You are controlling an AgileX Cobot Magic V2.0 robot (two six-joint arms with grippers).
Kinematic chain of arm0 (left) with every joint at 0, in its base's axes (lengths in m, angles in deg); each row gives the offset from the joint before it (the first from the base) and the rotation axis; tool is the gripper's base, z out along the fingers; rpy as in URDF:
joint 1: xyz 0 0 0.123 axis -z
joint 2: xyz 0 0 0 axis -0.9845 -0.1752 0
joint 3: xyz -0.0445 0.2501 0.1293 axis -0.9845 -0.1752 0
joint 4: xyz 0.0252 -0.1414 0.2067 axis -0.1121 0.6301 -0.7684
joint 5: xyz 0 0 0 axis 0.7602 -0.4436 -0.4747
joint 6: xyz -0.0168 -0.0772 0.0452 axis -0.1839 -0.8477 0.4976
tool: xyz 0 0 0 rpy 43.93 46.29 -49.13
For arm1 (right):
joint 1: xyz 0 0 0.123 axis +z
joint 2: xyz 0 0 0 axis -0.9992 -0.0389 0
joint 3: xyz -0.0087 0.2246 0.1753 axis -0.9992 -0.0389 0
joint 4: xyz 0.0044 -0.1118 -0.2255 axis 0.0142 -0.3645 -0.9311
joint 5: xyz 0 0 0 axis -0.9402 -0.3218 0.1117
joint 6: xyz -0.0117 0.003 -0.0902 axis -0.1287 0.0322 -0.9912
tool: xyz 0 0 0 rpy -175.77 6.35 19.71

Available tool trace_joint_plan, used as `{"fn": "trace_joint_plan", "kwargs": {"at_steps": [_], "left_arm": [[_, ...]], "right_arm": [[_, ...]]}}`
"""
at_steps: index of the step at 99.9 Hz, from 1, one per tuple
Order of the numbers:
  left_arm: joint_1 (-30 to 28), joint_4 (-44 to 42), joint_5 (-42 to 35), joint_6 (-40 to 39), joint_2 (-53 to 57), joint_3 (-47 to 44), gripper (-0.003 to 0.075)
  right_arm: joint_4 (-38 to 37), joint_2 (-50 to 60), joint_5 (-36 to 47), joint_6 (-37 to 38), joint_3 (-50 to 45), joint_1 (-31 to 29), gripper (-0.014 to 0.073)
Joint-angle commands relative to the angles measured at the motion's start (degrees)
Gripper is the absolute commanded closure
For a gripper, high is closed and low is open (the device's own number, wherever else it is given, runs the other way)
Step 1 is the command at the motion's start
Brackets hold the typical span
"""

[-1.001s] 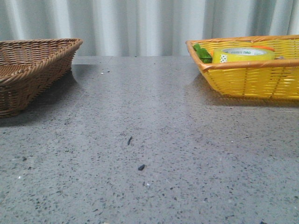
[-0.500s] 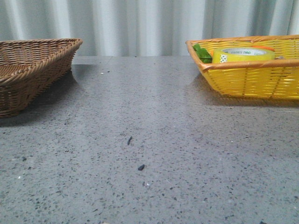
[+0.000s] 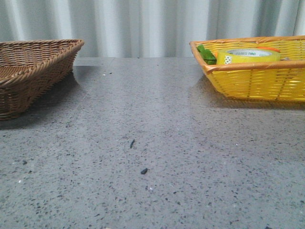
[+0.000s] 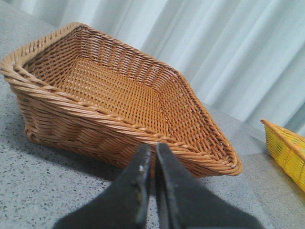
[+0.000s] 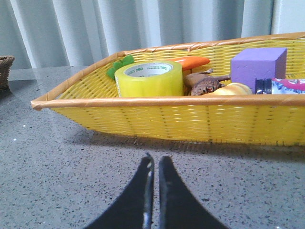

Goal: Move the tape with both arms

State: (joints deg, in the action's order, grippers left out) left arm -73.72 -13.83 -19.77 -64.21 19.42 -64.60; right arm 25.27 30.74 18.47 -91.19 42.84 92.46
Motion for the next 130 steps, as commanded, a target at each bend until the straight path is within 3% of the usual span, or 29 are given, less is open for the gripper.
{"fn": "trace_joint_plan", "kwargs": {"at_steps": [1,10,19,23,48,57,63,70,75,85,95,130], "left_arm": [[-0.19,2.1,-4.5,-0.4,1.63,-0.48,0.0741],[-0.19,8.4,-7.25,-0.4,1.63,-0.48,0.0741],[-0.12,9.18,-8.49,-0.4,1.63,0.81,0.0741],[0.05,8.77,-7.31,-0.08,1.63,2.25,0.0741],[0.05,-3.32,6.04,0.2,-7.99,17.09,0.0728],[0.05,-3.6,10.11,2.11,-14.65,22.7,0.0633],[0.05,-3.48,14.23,4.83,-19.49,26.94,0.0516],[1.26,-3.48,17.03,6.3,-23.67,30.94,0.0387],[2.38,-3.4,18.22,6.3,-25.9,33.31,0.0348],[4.59,-3.35,19.53,6.3,-29.07,36.94,0.0344],[6.33,-3.26,19.88,6.3,-30.61,39.25,0.0344],[7.94,-1.56,20.35,6.3,-31.05,39.88,0.0344]], "right_arm": [[0.54,1.11,4.98,0.13,-1.36,-0.31,0.0656],[8.77,1.11,10.45,0.5,-1.36,-0.31,0.0656],[24.09,1.11,15.11,2.39,-0.15,-0.31,0.0656],[26.23,1.11,15.08,2.39,1.18,-0.31,0.0656],[18.83,-4.68,-1.87,1.68,16.97,-0.31,0.0654],[17.1,-10.81,-8.1,1.59,24.14,-0.31,0.065],[16.98,-15.96,-13.33,-0.4,29.68,-0.31,0.0631],[16.98,-22.26,-19.4,-3.86,36.24,-0.31,0.0561],[16.98,-26.84,-23.04,-5.23,40.88,-0.31,0.0484],[16.98,-36.08,-28.38,-6.27,50.25,-0.31,0.0299],[16.94,-45.46,-34.36,-9.75,59.91,-0.31,0.0191],[15.72,-77.72,-54.05,-11.32,91.38,-0.09,0.0185]]}}
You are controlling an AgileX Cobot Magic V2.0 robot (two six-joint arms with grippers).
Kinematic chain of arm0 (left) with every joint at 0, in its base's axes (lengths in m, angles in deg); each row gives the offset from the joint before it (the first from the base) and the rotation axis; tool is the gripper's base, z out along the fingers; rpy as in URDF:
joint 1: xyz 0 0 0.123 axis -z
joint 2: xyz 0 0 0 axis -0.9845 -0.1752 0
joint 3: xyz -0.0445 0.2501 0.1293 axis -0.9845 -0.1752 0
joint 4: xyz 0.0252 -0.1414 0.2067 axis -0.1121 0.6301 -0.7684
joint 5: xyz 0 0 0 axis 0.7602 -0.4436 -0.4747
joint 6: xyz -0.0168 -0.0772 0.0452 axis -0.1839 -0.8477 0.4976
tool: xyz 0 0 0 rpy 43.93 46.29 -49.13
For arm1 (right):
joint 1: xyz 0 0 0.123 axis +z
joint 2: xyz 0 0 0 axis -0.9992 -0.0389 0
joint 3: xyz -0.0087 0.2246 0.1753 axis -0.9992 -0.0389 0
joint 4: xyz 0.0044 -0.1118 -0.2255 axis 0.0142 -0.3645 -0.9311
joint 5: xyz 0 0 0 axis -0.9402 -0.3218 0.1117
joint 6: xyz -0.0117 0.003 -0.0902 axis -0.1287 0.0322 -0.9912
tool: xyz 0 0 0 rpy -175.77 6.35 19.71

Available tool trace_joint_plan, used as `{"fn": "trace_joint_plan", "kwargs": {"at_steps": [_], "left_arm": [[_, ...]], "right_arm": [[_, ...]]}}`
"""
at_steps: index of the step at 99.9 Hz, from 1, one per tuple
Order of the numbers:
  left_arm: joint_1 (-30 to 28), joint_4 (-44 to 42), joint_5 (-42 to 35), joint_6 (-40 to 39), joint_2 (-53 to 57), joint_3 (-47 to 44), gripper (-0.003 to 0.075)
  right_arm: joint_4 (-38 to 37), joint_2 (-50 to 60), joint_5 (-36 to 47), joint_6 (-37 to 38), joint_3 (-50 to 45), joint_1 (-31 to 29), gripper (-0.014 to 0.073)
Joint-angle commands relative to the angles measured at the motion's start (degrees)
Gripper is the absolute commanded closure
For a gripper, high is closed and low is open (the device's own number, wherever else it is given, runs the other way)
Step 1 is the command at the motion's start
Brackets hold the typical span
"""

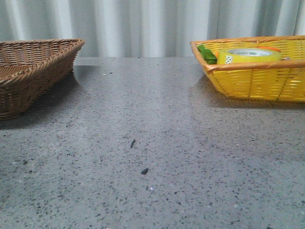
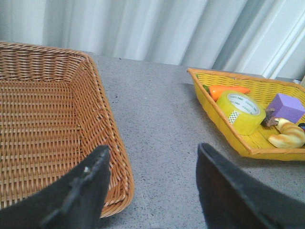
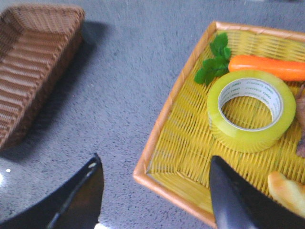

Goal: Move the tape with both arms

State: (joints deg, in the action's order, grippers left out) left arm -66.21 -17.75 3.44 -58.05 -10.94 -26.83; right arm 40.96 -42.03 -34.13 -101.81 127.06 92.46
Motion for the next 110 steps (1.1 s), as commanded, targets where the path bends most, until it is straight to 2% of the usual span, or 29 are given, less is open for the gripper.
{"fn": "trace_joint_plan", "kwargs": {"at_steps": [1,20,40,65,70,75,86,110], "left_arm": [[0.42,2.37,-2.86,0.14,-0.68,2.11,0.0343],[0.42,3.95,-1.91,0.14,-0.68,2.11,0.0344],[0.42,3.95,-1.64,0.14,-0.68,2.11,0.0344],[0.42,3.95,-1.64,0.14,-0.68,2.11,0.0344],[0.42,3.95,-1.64,0.14,-0.68,2.11,0.0344],[0.42,3.95,-1.64,0.14,-0.68,2.11,0.0344],[0.42,3.95,-1.89,0.14,-0.68,2.11,0.0346],[0.42,3.95,-1.99,0.14,-0.68,2.11,0.0393]], "right_arm": [[0.03,-6.05,-1.7,-0.7,8.12,-0.09,0.0185],[-2.48,-17.97,-2.96,-0.7,16.13,0.6,0.0184],[-10.58,-26.33,-1.38,-0.7,16.5,3.26,0.0184],[-11.71,-32.77,1.63,-0.7,16.5,3.83,0.0192],[-11.71,-33.33,1.71,-0.7,16.5,3.83,0.0235],[-11.71,-33.31,1.71,-0.7,16.5,3.83,0.033],[-11.71,-33.07,1.71,-0.7,16.58,3.83,0.0656],[-11.71,-28.0,2.47,-0.58,20.94,5.03,0.0644]]}}
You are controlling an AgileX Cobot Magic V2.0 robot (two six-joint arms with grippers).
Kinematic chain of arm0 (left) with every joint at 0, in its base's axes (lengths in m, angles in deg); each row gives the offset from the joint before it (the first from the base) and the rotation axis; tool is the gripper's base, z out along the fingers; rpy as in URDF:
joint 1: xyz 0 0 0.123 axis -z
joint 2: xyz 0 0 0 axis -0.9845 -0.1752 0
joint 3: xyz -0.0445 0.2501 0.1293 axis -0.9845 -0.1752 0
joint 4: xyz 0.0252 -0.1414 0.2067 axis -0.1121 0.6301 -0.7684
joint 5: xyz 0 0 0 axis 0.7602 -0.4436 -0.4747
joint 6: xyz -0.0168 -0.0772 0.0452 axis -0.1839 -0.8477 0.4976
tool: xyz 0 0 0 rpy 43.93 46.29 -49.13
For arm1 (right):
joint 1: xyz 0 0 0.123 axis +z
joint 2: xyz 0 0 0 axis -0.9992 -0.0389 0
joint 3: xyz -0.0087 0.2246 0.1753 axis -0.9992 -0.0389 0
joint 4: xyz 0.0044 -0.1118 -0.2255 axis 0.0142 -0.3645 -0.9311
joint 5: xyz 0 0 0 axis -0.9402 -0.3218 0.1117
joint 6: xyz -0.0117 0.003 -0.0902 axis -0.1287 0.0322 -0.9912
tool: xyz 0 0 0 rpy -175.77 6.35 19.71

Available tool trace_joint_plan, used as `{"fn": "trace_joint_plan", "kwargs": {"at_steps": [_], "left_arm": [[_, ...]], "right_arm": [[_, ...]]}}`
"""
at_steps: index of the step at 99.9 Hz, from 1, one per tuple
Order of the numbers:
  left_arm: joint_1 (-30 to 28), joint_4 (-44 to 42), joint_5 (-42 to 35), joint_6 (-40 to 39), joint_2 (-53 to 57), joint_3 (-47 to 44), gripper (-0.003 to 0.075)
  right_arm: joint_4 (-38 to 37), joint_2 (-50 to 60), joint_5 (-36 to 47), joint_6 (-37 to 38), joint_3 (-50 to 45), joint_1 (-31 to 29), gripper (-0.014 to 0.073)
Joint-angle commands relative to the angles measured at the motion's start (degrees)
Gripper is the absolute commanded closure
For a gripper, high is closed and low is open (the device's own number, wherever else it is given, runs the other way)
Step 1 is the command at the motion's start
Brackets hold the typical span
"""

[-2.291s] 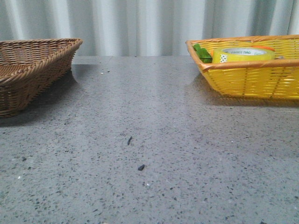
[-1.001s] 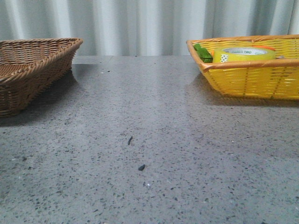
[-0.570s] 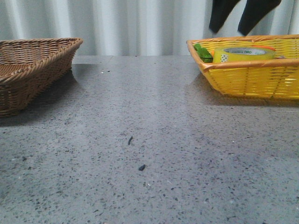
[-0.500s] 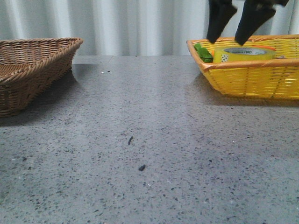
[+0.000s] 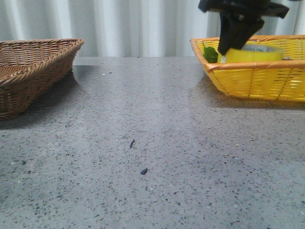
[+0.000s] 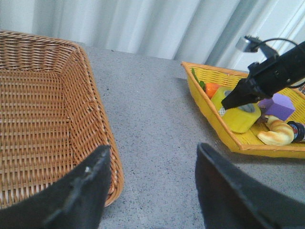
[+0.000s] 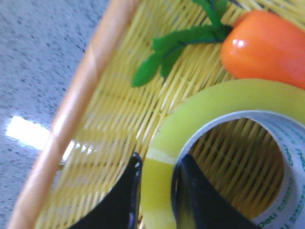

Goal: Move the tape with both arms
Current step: 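Lower the right gripper into the yellow basket and grasp the tape roll, then lift the tape roll out and set it on the table between baskets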

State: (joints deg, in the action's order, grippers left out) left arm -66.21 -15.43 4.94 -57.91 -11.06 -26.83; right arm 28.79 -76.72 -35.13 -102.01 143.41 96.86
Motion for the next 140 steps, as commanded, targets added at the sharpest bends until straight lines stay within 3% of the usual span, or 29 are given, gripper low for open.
{"fn": "trace_joint_plan", "kwargs": {"at_steps": [1,30,50,86,93,100,112,121,130,140], "left_arm": [[0.42,1.63,-3.49,0.0,-0.57,2.11,0.0397],[0.42,1.63,-3.69,0.0,-0.57,2.11,0.0443],[0.42,1.63,-3.91,0.0,-0.57,2.11,0.0444],[2.74,1.29,-3.91,0.0,-0.57,2.11,0.0444],[3.16,1.13,-3.79,0.0,-0.57,2.11,0.0444],[3.16,1.05,-3.7,0.0,-0.57,2.11,0.0444],[3.16,1.05,-3.57,0.0,-0.57,2.11,0.0444],[3.16,1.05,-3.57,0.22,-0.57,2.11,0.0444],[3.16,1.05,-3.44,3.03,-0.57,2.11,0.0444],[3.16,1.42,-3.33,6.84,-0.66,2.33,0.0444]], "right_arm": [[0.47,6.9,3.65,-0.37,4.89,0.94,0.0645],[0.67,9.86,6.64,-0.37,20.85,12.51,0.0645],[0.67,5.22,7.56,-0.37,22.19,20.69,0.0645],[-4.11,-8.81,0.34,3.23,22.19,22.0,0.064],[-4.39,-9.83,0.26,5.05,22.19,22.0,0.0601],[-4.39,-10.22,-0.42,5.04,22.19,22.0,0.0505],[-4.11,-9.82,-1.76,5.17,22.19,22.0,0.0228],[-1.11,-8.0,-2.61,5.17,22.19,22.0,0.0075],[0.73,-4.83,-4.7,5.17,22.19,22.0,0.0073],[1.08,0.71,-8.91,5.17,22.19,22.0,0.0204]]}}
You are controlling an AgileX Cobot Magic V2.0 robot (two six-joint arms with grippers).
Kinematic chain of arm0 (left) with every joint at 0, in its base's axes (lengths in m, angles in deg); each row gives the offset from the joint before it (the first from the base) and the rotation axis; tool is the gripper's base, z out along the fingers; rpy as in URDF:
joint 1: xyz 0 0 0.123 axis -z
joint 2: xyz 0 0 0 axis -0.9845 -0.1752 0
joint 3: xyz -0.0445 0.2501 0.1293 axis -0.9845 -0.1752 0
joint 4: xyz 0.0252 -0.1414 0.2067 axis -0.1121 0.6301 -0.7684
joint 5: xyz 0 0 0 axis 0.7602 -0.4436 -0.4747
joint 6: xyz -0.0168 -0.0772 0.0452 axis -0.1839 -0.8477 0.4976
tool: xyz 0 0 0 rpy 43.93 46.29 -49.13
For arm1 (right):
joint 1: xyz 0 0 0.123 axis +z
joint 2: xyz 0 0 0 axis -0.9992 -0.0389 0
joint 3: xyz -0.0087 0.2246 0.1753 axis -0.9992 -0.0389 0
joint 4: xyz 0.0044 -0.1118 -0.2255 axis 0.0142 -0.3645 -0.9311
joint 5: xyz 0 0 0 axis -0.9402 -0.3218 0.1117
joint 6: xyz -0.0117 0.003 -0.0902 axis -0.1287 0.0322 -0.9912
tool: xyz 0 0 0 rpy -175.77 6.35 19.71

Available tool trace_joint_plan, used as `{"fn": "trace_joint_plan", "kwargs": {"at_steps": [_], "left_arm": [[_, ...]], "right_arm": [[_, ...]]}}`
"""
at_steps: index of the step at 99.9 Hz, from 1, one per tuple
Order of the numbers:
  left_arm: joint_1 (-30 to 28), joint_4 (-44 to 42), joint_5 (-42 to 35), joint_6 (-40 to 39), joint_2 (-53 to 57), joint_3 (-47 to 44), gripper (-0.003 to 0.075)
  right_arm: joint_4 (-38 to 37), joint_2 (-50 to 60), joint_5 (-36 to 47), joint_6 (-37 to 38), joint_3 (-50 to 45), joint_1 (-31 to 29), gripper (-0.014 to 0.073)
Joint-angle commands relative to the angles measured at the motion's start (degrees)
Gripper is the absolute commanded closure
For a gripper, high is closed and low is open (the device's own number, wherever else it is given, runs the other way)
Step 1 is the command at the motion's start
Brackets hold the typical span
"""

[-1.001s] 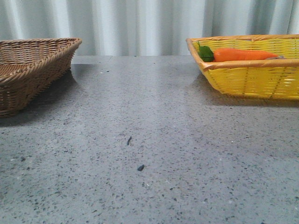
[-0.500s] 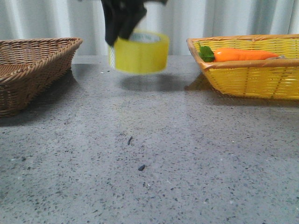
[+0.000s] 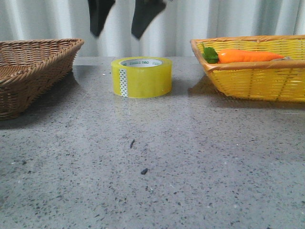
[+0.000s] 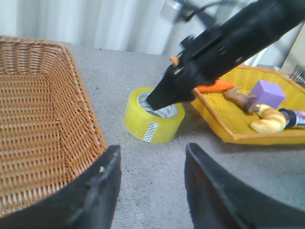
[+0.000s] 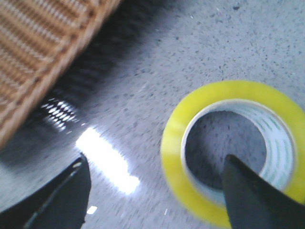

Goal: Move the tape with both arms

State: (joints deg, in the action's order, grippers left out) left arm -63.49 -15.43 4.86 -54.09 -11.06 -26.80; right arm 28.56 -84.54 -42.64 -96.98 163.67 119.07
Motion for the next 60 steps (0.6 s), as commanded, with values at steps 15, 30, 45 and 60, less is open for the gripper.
{"fn": "trace_joint_plan", "kwargs": {"at_steps": [15,30,45,60], "left_arm": [[0.44,1.42,-3.27,6.87,-2.34,5.02,0.0444],[1.35,1.42,-3.27,9.67,-8.29,10.72,0.0444],[4.57,1.42,-3.23,10.59,-17.52,17.81,0.0444],[7.09,1.14,-1.25,13.77,-28.92,26.58,0.0444]], "right_arm": [[1.93,18.12,-6.01,0.13,1.93,0.17,0.0501],[2.49,28.09,-6.48,0.13,1.81,1.58,0.0644],[2.49,38.72,-5.83,0.13,-1.76,2.53,0.0634],[1.61,49.98,-3.28,0.13,-12.55,2.53,0.0634]]}}
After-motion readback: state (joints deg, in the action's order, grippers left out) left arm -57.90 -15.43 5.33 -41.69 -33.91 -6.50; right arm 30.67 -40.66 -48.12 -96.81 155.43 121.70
